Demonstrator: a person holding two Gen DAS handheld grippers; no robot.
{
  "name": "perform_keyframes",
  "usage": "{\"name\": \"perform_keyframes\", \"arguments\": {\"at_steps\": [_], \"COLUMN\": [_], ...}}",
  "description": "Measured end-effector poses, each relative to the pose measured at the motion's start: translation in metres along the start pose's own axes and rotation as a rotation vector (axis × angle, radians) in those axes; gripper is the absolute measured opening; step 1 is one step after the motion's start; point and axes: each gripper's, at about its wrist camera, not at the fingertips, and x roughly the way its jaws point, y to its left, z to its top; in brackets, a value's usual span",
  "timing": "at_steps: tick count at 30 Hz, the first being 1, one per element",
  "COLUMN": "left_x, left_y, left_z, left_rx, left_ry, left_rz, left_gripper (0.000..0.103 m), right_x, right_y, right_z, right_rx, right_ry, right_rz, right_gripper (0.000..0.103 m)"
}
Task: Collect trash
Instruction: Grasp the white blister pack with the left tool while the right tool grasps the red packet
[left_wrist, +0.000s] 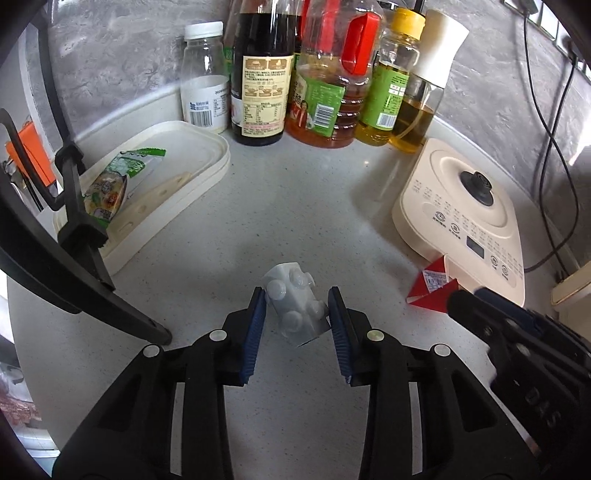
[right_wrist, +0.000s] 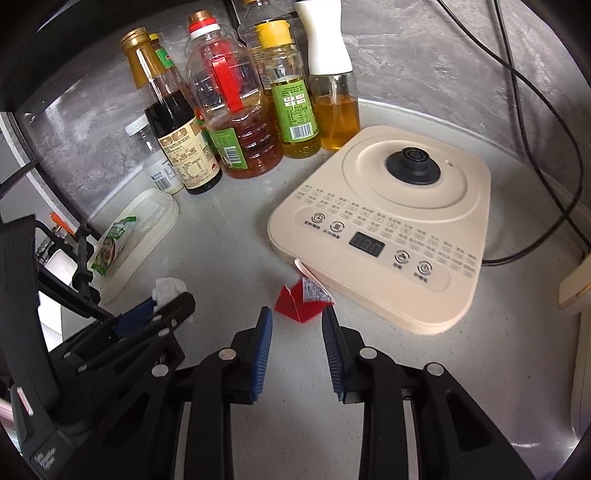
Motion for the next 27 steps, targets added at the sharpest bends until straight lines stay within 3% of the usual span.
{"name": "perform_keyframes", "arguments": {"at_steps": [4,6,8,17,27], "left_x": [0.004,0.004,0.006,-0.009,-0.051], "left_y": [-0.003,-0.004,-0.007,-0.014,-0.033], "left_z": [0.0,0.001,0.003,0.004,0.011], "left_rx": [-0.005,-0.009,-0.011,0.001,0.059], "left_ry": [0.018,0.018,0.014,-0.014,-0.053], "left_rz": [-0.003,-0.002,-0.001,-0.046,-0.173], "left_gripper": [0.035,0.035,0.035,0.035,0.035], "right_x": [0.01,0.016,0.013,-0.02,-0.084], "right_y": [-0.001,-0.001,0.001,0.004,0.001], "right_z": [0.006,0.006,0.006,-0.009,-0.022], "right_rx": [-0.003,-0.011,-0.023,-0.053,0.0], "right_ry": [0.004,0.029,0.033,-0.001,-0.114], "right_rz": [0.013,0.022,0.031,0.035,0.003], "right_gripper": [0.027,0.006,0.003,0.002,0.002]}}
